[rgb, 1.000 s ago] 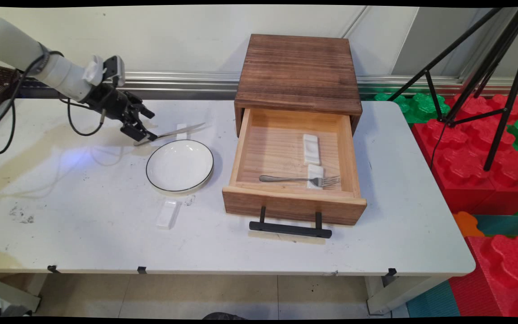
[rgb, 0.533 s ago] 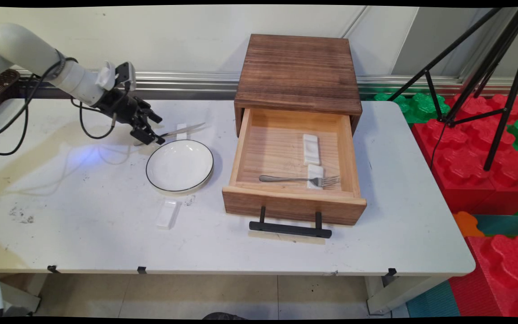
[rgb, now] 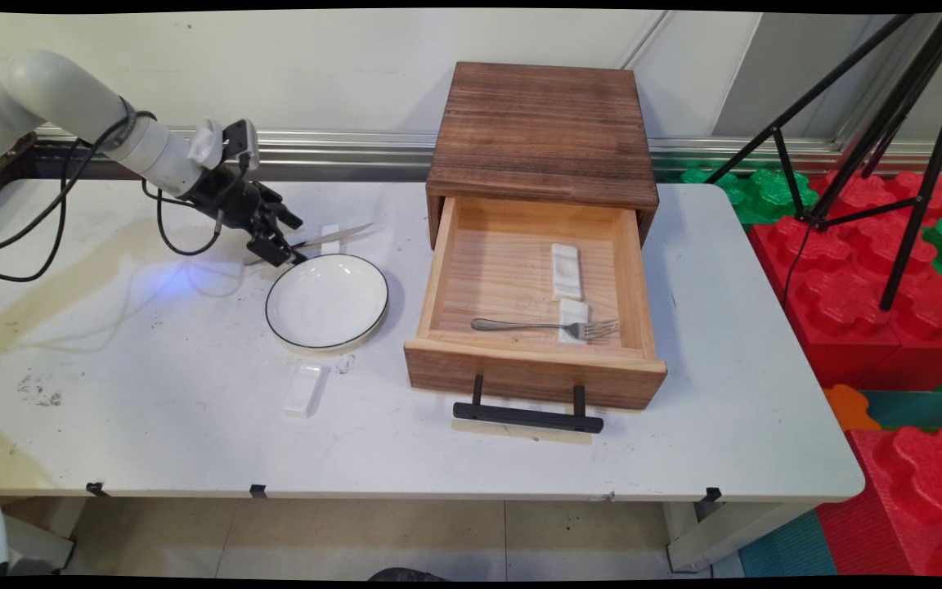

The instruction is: Pick up the knife from the left of the white plate, then place the picked object into the drawer

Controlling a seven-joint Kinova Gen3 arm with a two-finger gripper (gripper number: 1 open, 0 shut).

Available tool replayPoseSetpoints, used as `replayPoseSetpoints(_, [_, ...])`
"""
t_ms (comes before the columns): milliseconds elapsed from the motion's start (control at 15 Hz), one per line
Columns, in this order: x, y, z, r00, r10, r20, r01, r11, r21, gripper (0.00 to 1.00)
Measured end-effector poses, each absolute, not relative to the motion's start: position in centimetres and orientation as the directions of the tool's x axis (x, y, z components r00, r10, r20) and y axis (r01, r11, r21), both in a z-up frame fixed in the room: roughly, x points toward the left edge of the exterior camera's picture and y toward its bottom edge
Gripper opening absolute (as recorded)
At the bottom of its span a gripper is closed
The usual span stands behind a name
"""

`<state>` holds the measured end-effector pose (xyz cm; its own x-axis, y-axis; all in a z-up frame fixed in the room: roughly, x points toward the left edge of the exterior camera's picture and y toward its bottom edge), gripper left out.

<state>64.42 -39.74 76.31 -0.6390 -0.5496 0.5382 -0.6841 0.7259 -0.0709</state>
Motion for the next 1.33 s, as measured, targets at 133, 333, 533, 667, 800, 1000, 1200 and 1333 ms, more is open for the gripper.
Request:
replayPoseSetpoints(133, [64.37, -39.82, 76.18, -0.639, -0.551, 0.537, -0.684, 0.726, -0.068, 1.00])
replayPoseSetpoints(333, [64.32, -39.90, 76.06, -0.637, -0.555, 0.535, -0.686, 0.725, -0.065, 1.00])
replayPoseSetpoints(533, [64.26, -39.87, 76.01, -0.636, -0.558, 0.533, -0.687, 0.724, -0.063, 1.00])
replayPoseSetpoints(667, [64.24, -39.85, 76.01, -0.635, -0.559, 0.533, -0.689, 0.722, -0.062, 0.00])
replayPoseSetpoints(800, [64.28, -39.84, 76.06, -0.632, -0.561, 0.534, -0.692, 0.719, -0.063, 0.00])
replayPoseSetpoints(1000, [64.46, -39.78, 76.17, -0.626, -0.567, 0.535, -0.699, 0.712, -0.062, 0.00])
replayPoseSetpoints(1200, [64.63, -39.75, 76.22, -0.622, -0.572, 0.534, -0.703, 0.708, -0.062, 0.00])
replayPoseSetpoints(1333, [64.74, -39.68, 76.24, -0.621, -0.575, 0.534, -0.706, 0.706, -0.061, 0.00])
